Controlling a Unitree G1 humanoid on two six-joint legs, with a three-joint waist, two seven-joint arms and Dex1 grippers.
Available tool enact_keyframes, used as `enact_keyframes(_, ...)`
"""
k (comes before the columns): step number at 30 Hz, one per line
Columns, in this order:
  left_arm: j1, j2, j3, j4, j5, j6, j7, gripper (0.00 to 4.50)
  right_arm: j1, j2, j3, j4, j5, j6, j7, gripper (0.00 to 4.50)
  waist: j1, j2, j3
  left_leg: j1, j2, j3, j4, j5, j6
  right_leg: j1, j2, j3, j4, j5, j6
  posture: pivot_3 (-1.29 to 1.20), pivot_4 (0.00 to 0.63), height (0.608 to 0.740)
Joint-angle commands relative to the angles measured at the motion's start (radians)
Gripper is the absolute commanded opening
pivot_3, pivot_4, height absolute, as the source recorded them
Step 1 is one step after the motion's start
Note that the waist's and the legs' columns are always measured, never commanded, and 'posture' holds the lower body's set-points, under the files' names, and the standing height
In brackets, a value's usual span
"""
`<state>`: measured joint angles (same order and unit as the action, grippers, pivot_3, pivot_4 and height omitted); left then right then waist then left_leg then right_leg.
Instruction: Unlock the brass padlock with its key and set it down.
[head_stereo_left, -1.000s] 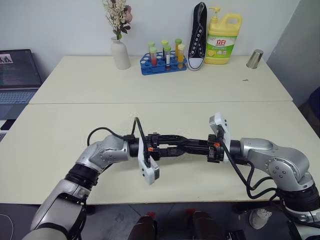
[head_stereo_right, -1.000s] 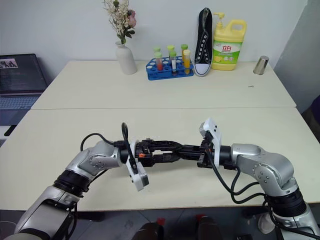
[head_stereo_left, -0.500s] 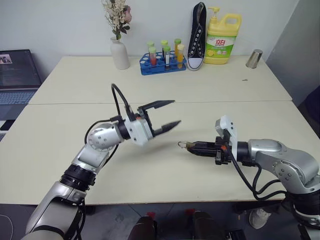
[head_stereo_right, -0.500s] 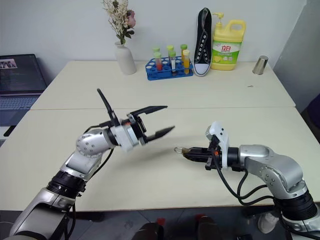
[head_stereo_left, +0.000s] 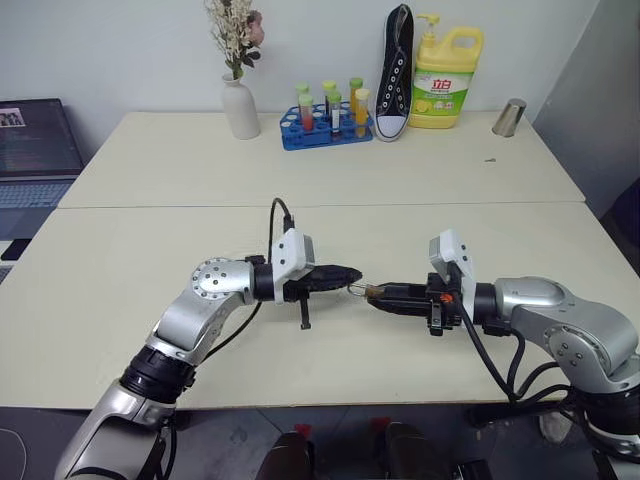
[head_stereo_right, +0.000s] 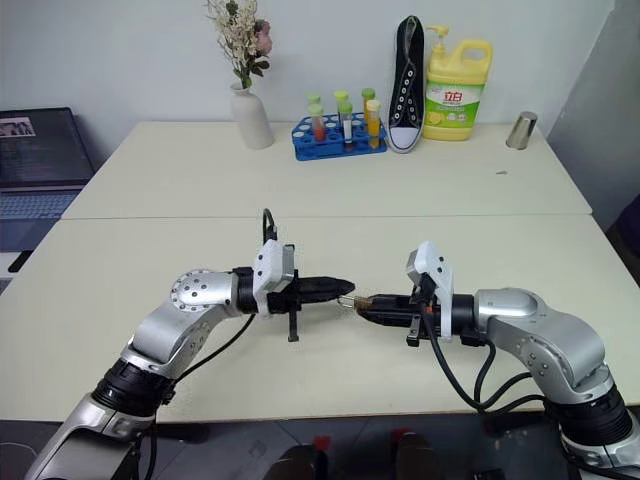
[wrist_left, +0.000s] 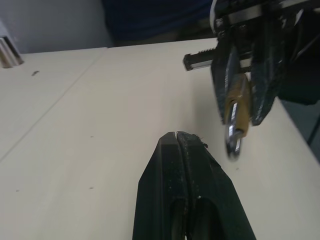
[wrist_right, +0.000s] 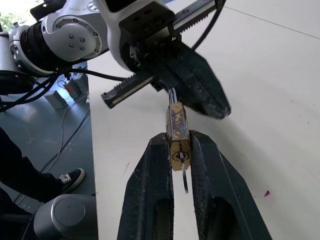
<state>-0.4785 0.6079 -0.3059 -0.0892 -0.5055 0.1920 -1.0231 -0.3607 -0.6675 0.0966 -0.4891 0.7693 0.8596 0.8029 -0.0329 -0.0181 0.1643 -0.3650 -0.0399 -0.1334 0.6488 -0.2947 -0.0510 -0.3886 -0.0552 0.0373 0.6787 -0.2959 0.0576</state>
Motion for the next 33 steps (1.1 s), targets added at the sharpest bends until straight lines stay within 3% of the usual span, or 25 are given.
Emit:
enact_keyframes(1,0.003,-0.003,0.045,-0.062,-0.027,0.057,-0.022,0.00,0.002,0.004,-0.035,-0.032,0.012,-0.020,0.001,0.13,0.000,0.000,0.000,0.000,0.000,0.000,0.000,0.000,0.000,0.000,0.000,0.000,0.000,0.000,0.000,0.00,0.150,0.740)
enact_keyframes(13,0.052,0.013,0.083,-0.163,-0.061,0.217,-0.091,0.00,0.011,-0.004,-0.026,-0.012,-0.022,-0.040,0.016,0.13,0.001,0.000,0.000,0.000,0.000,0.000,0.000,0.000,0.000,0.000,0.000,0.000,0.000,0.000,0.000,0.00,0.150,0.740)
enact_keyframes(17,0.050,0.004,0.112,-0.188,-0.108,0.289,-0.079,0.00,0.015,-0.010,-0.017,-0.009,-0.038,-0.047,0.026,0.13,0.001,0.000,0.000,0.000,0.000,0.000,0.000,0.000,0.000,0.000,0.000,0.000,0.000,0.000,0.000,0.00,0.150,0.740)
enact_keyframes(21,0.054,0.002,0.163,-0.242,-0.245,0.438,-0.062,0.00,0.020,-0.011,-0.011,-0.006,-0.055,-0.053,0.036,0.13,0.001,0.000,0.000,0.000,0.001,0.000,0.000,0.000,0.000,0.000,0.000,0.000,0.000,0.000,0.000,0.00,0.150,0.740)
enact_keyframes(33,0.068,-0.023,0.153,-0.232,-0.164,0.398,-0.030,0.00,0.023,-0.004,-0.009,-0.005,-0.073,-0.058,0.053,0.13,0.001,0.000,0.000,0.000,0.001,0.000,0.000,0.000,0.000,0.000,0.000,0.001,0.000,0.000,0.000,0.00,0.150,0.740)
